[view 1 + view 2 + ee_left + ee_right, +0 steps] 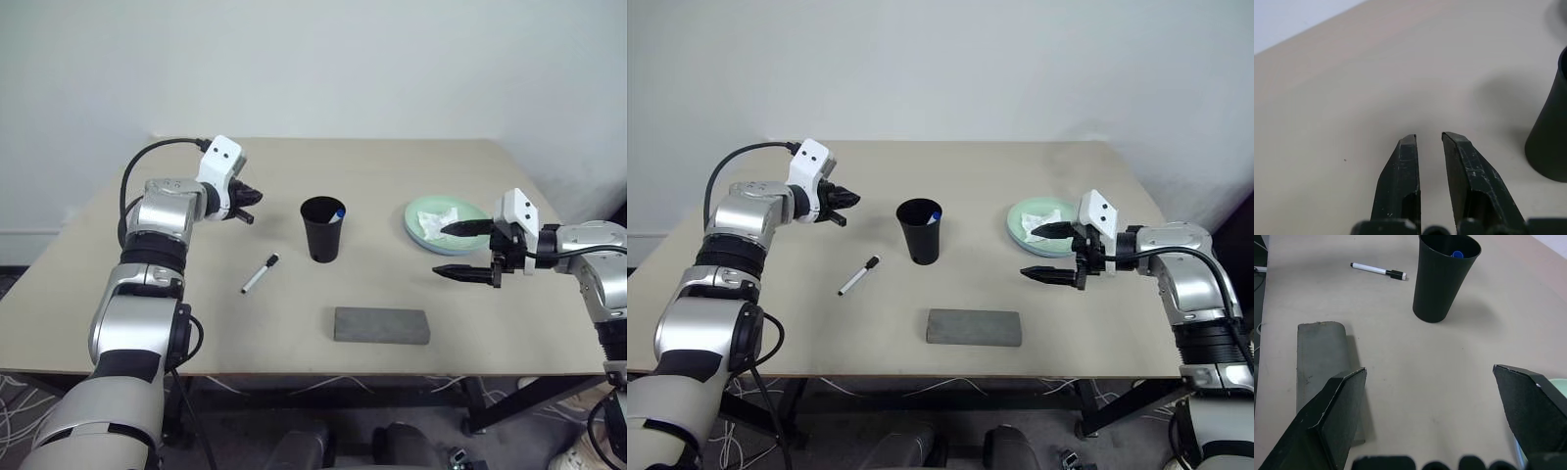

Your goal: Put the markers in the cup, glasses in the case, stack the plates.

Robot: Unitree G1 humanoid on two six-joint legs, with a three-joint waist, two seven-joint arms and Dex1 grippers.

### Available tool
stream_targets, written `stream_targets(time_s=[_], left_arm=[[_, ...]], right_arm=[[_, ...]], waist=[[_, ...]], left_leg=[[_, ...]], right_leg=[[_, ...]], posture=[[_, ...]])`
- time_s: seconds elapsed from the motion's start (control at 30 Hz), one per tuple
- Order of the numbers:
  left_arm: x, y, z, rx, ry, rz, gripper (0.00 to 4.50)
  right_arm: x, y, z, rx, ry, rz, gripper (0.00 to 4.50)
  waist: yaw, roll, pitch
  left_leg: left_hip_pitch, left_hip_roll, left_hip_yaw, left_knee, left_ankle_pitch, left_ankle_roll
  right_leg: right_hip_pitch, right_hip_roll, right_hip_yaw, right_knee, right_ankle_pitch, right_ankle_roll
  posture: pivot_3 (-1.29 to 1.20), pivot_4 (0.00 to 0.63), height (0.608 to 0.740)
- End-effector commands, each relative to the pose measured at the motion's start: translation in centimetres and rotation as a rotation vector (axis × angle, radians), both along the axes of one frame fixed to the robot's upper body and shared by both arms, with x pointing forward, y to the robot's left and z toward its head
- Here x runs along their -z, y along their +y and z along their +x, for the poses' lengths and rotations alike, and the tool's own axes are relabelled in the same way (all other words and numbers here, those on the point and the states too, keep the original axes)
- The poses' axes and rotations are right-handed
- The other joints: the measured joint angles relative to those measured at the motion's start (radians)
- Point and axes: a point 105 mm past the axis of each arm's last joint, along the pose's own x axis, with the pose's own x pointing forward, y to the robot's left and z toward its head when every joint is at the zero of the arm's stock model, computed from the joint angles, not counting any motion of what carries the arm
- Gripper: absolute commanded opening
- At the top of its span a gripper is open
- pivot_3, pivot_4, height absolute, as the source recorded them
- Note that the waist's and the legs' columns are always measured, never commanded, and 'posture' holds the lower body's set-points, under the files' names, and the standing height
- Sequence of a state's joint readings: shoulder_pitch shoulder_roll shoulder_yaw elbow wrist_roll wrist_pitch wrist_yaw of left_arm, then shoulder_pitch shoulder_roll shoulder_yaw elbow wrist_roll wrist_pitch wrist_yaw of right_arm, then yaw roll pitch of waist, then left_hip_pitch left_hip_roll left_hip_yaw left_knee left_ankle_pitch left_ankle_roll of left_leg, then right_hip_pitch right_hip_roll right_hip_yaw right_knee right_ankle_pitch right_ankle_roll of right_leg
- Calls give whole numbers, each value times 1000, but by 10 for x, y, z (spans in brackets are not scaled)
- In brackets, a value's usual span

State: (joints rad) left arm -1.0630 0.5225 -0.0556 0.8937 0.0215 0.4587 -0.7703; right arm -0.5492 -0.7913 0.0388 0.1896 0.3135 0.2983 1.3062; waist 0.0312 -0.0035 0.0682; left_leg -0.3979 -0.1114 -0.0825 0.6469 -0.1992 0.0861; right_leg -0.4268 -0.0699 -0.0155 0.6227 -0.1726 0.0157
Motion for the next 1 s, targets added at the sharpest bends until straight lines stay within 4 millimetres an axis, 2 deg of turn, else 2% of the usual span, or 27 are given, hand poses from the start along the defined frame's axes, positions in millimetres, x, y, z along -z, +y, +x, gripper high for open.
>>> stream_targets(time_s=[0.03, 0.17, 0.4, 0.6, 0.77, 1.0], left_arm=[[5, -9, -2, 39, 0, 10, 753], [25, -21, -12, 92, 95, 2, 1604], [49, -3, -6, -42, 112, 206, 4048], [61, -12, -6, -39, 194, 262, 4048], [62, -28, -4, -19, 208, 233, 4048], [63, -38, -4, 2, 219, 215, 4048]], right_arm=[[-16, 5, 3, -21, -66, 6, 4500], [-14, 6, 2, -24, -62, 5, 4500], [-15, 8, 2, -27, -64, 6, 4500], [-13, 11, 2, -35, -59, 15, 4500], [-13, 14, 2, -44, -57, 22, 4500], [-12, 15, 0, -44, -55, 21, 4500]], waist=[[0, 0, 0], [0, 0, 0], [0, 0, 0], [2, -1, 0], [1, -1, 0], [-1, -1, 0]], left_leg=[[0, 0, 0, 0, 0, 0], [0, 0, 0, 0, 0, 0], [0, 0, 0, 0, 0, 0], [0, 0, 0, 1, 0, 0], [0, 0, 0, 1, 0, 0], [-1, 0, 0, 1, 0, 0]], right_leg=[[0, 0, 0, 0, 0, 0], [0, 0, 0, 0, 0, 0], [0, 0, 0, 0, 0, 0], [0, 0, 0, 0, 0, 0], [1, 0, -1, 0, 0, 0], [0, 0, 0, 0, 0, 0]], posture=[[0, 0, 739], [0, 0, 739], [0, 0, 739], [0, 0, 739], [0, 0, 739], [0, 0, 739]])
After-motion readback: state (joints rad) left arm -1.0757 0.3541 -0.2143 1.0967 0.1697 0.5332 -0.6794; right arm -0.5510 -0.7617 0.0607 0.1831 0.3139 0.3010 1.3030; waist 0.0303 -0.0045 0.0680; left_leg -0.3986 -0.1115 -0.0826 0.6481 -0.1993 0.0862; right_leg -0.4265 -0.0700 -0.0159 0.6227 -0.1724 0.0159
